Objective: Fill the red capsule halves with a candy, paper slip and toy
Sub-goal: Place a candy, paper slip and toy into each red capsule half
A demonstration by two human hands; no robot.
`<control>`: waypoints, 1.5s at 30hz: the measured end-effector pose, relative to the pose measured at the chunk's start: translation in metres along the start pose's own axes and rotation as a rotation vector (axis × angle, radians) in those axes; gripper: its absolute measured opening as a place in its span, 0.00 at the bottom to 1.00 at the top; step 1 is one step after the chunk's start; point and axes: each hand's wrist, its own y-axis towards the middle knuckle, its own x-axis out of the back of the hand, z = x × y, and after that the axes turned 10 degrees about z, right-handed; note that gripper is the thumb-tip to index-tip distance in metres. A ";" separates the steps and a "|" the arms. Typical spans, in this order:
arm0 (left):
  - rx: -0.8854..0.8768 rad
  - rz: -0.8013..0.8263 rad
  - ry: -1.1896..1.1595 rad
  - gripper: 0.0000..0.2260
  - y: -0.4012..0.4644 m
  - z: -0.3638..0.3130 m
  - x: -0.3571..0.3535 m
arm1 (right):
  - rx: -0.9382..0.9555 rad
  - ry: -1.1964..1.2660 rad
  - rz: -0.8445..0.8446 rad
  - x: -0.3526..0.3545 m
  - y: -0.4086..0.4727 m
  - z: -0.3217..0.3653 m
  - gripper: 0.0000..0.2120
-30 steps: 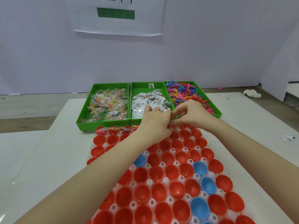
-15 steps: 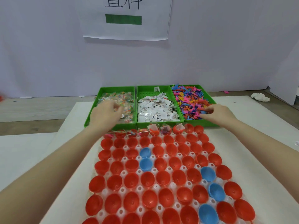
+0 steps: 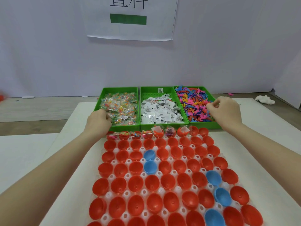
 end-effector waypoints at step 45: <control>-0.027 0.672 -1.192 0.10 -0.078 -0.102 0.016 | 0.476 0.368 0.863 0.059 -0.043 0.104 0.12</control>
